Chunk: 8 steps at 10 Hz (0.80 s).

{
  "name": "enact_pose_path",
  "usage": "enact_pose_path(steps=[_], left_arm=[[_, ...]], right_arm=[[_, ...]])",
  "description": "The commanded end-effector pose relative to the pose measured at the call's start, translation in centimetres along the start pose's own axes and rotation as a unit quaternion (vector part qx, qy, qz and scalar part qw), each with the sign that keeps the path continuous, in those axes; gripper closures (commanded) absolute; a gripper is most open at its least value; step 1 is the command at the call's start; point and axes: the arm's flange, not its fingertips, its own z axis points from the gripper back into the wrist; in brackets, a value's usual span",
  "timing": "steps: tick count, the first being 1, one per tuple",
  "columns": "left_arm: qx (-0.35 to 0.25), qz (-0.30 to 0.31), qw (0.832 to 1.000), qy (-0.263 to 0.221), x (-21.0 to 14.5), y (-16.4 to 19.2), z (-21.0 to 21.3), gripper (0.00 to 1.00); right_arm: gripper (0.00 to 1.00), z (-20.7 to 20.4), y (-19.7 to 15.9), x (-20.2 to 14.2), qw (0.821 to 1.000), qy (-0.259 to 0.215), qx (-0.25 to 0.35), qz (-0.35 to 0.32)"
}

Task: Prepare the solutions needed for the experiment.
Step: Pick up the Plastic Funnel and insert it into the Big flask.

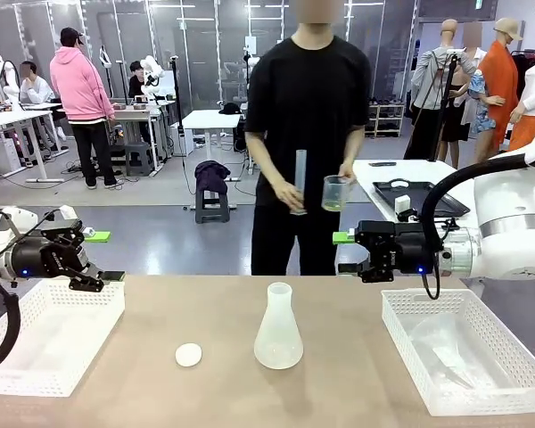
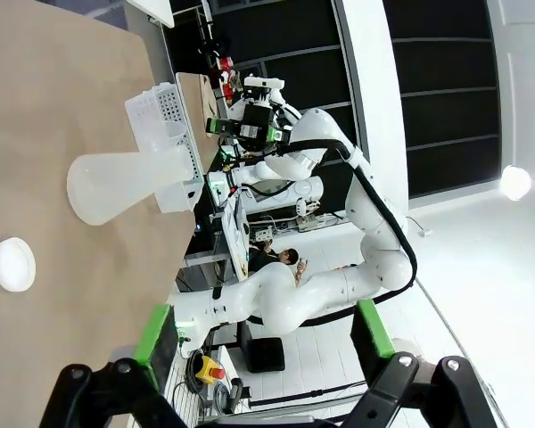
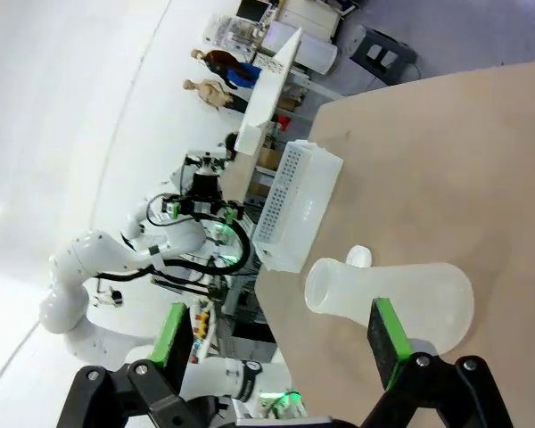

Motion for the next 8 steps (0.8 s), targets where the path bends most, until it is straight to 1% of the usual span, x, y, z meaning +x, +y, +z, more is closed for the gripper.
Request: enact_pose_path(steps=[1, 2, 3, 4, 5, 6, 7, 8], left_arm=[[-0.004, -0.001, 1.000, -0.009, 0.2, -0.1, -0.2, 0.00], [-0.004, -0.001, 1.000, -0.009, 0.2, -0.1, -0.2, 0.00], [-0.004, -0.001, 1.000, -0.009, 0.2, -0.1, -0.2, 0.00], [-0.004, -0.001, 1.000, -0.009, 0.2, -0.1, -0.2, 0.00], [-0.004, -0.001, 1.000, -0.009, 0.2, -0.1, -0.2, 0.00], [-0.004, -0.001, 1.000, -0.009, 0.2, -0.1, -0.2, 0.00], [-0.004, -0.001, 1.000, -0.009, 0.2, -0.1, -0.2, 0.00], [-0.004, -0.001, 1.000, -0.009, 0.2, -0.1, -0.2, 0.00]], right_arm=[[0.00, 1.2, 2.2, 2.4, 0.986, 0.080, -0.065, 0.132], [0.00, 1.8, 3.2, 3.4, 0.967, 0.126, -0.094, 0.200], [0.00, 2.2, 4.1, 4.3, 0.938, 0.183, -0.119, 0.269], [0.00, 2.3, 4.6, 4.7, 0.909, 0.239, -0.130, 0.317], [0.00, 2.3, 4.7, 5.0, 0.865, 0.301, -0.144, 0.374], [0.00, 2.3, 4.9, 5.0, 0.826, 0.356, -0.152, 0.409], [0.00, 2.4, 4.8, 5.0, 0.802, 0.379, -0.193, 0.419], [0.00, 2.3, 4.5, 4.8, 0.792, 0.395, -0.240, 0.398]])
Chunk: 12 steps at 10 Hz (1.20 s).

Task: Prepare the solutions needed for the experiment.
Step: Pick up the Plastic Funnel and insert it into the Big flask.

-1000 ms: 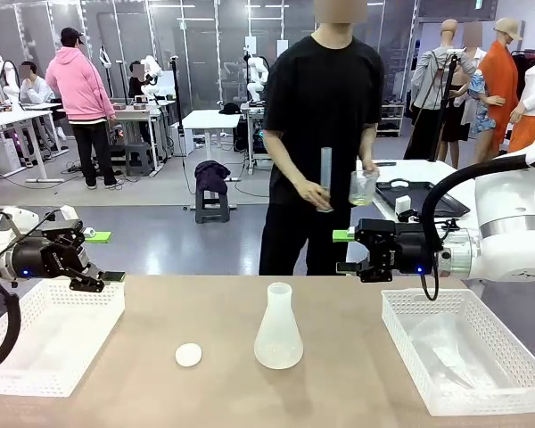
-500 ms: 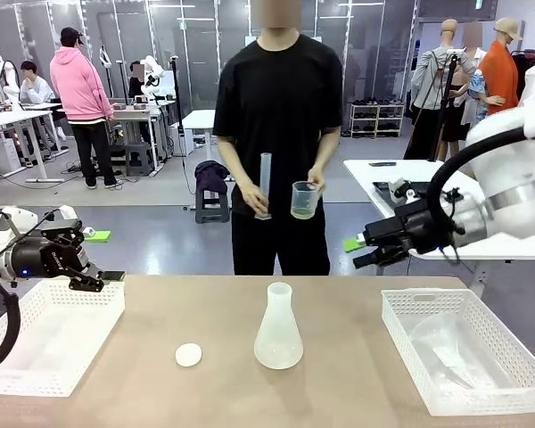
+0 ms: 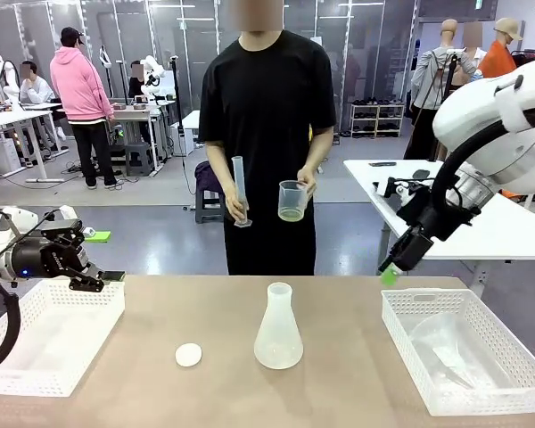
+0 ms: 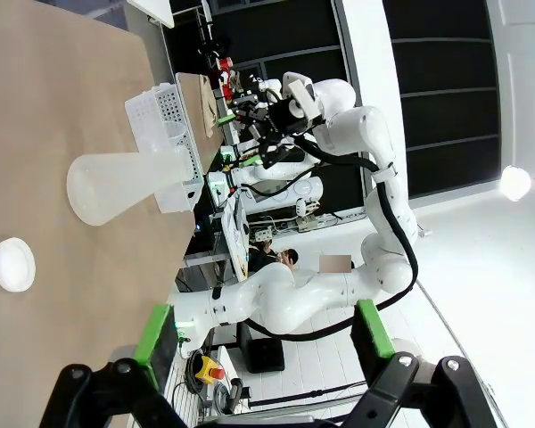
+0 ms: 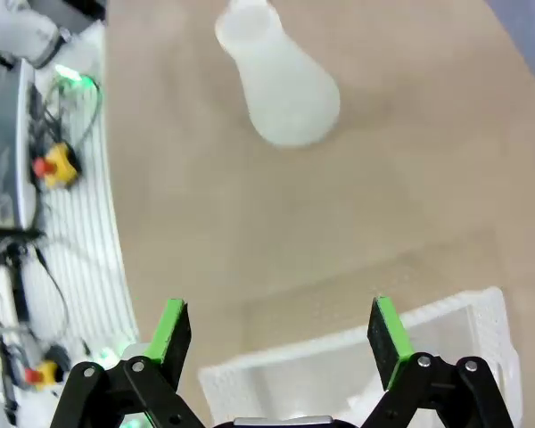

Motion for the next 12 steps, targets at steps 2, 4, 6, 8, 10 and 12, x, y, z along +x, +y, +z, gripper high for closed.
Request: enact_pose_path(steps=[2, 4, 6, 8, 10, 12], left_arm=[[-0.004, -0.001, 1.000, -0.009, 0.2, -0.1, -0.2, 0.00], [-0.004, -0.001, 1.000, -0.009, 0.2, -0.1, -0.2, 0.00], [-0.004, -0.001, 1.000, -0.009, 0.2, -0.1, -0.2, 0.00], [-0.004, -0.001, 1.000, -0.009, 0.2, -0.1, -0.2, 0.00], [-0.004, -0.001, 1.000, -0.009, 0.2, -0.1, -0.2, 0.00], [-0.004, -0.001, 1.000, -0.009, 0.2, -0.1, -0.2, 0.00]], right_arm=[[0.00, 0.1, 0.3, 0.2, 0.998, -0.047, 0.024, -0.027], [0.00, 0.1, 0.3, 0.2, 0.998, -0.047, 0.024, -0.027], [0.00, 0.0, 0.2, 0.1, 0.999, -0.037, 0.018, -0.016], [0.00, -0.3, -1.1, 0.7, 0.987, 0.125, -0.041, 0.094], [0.00, -0.4, -3.4, -0.2, 0.967, 0.193, -0.079, 0.149], [0.00, -0.8, -4.6, -0.9, 0.954, 0.230, -0.084, 0.176]])
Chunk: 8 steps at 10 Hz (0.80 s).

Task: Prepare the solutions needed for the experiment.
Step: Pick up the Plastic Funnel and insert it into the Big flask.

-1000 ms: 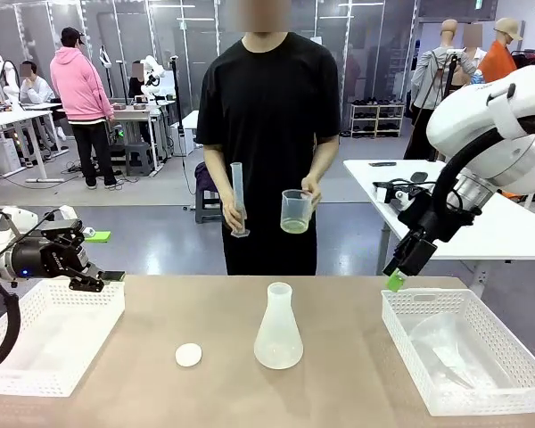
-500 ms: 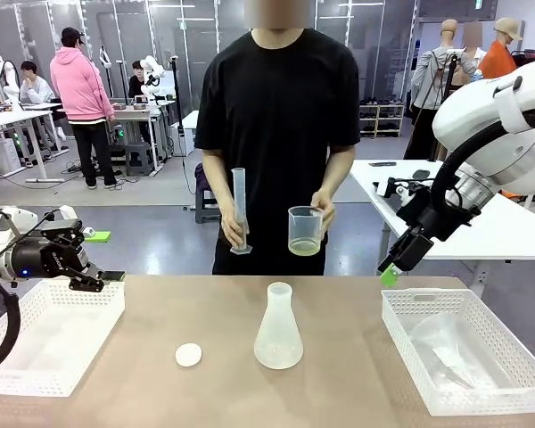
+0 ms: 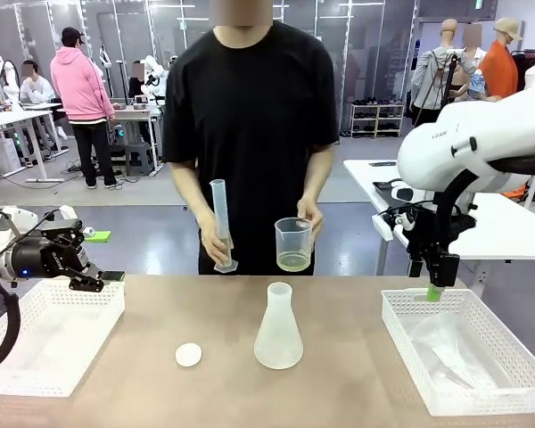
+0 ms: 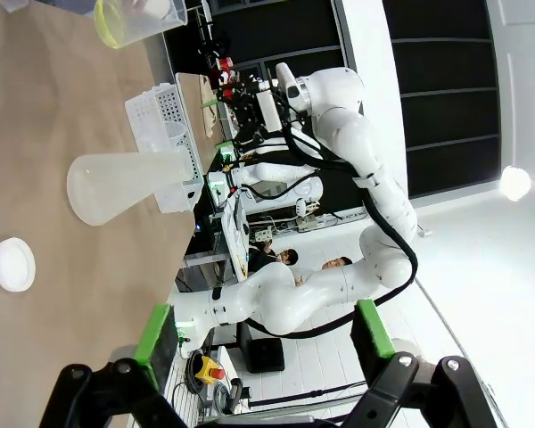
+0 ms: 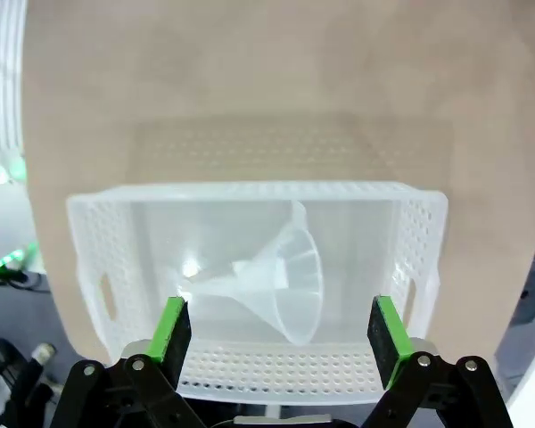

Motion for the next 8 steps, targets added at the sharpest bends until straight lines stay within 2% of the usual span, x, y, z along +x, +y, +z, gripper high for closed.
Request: enact_pose_path(steps=[1, 3, 5, 8], left_arm=[[-0.004, -0.001, 1.000, -0.008, 0.2, -0.1, -0.2, 0.00], [-0.004, -0.001, 1.000, -0.008, 0.2, -0.1, -0.2, 0.00], [-0.004, -0.001, 1.000, -0.008, 0.2, -0.1, -0.2, 0.00], [-0.004, -0.001, 1.000, -0.008, 0.2, -0.1, -0.2, 0.00]], right_arm=[[0.00, -0.8, -0.8, -0.7, 1.000, 0.005, 0.000, 0.009], [0.00, -1.4, -0.9, -0.7, 1.000, -0.003, 0.030, 0.003], [0.00, -2.3, -0.6, -0.6, 0.995, 0.001, 0.098, -0.020], [0.00, -4.3, -0.1, -1.1, 0.991, 0.036, 0.126, -0.026]])
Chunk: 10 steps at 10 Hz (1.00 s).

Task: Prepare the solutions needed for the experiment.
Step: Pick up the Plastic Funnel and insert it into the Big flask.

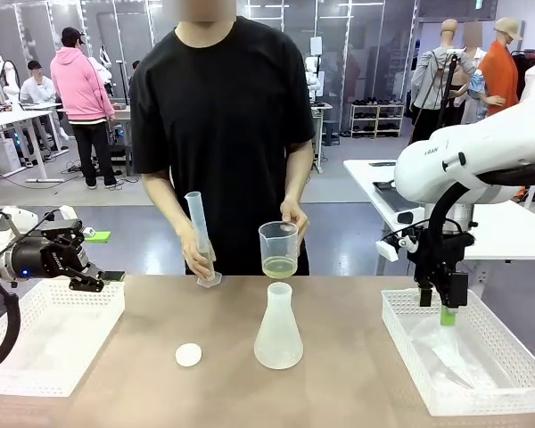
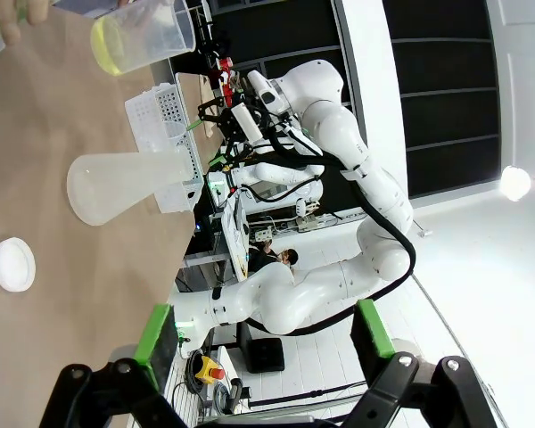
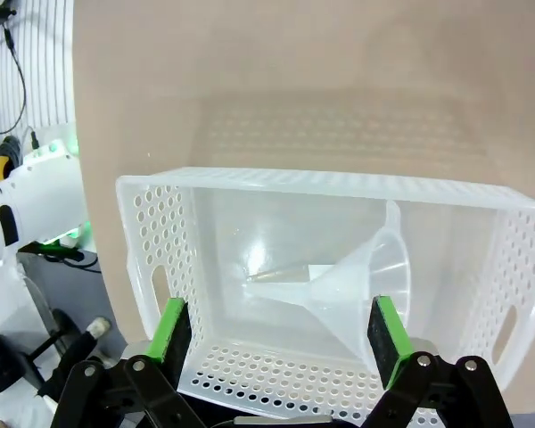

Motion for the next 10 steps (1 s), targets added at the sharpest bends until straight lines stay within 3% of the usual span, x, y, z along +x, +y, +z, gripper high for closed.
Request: enact_pose_path(steps=[1, 5, 6, 8, 10], left_arm=[[-0.004, -0.001, 1.000, -0.008, 0.2, -0.1, -0.2, 0.00], [-0.004, -0.001, 1.000, -0.008, 0.2, -0.1, -0.2, 0.00], [-0.004, -0.001, 1.000, -0.008, 0.2, -0.1, -0.2, 0.00], [-0.004, -0.001, 1.000, -0.008, 0.2, -0.1, -0.2, 0.00], [-0.004, -0.001, 1.000, -0.008, 0.2, -0.1, -0.2, 0.00]], right_arm=[[0.00, -0.7, -0.9, -0.3, 0.999, 0.029, 0.018, -0.011], [0.00, -2.5, -2.9, -1.7, 0.996, 0.077, 0.034, -0.027], [0.00, -2.7, -3.2, -1.8, 0.996, 0.078, 0.035, -0.022], [0.00, -1.4, -2.5, -1.5, 0.999, 0.029, 0.012, 0.029], [0.00, -0.6, -3.0, -2.2, 0.998, 0.059, 0.009, -0.005]])
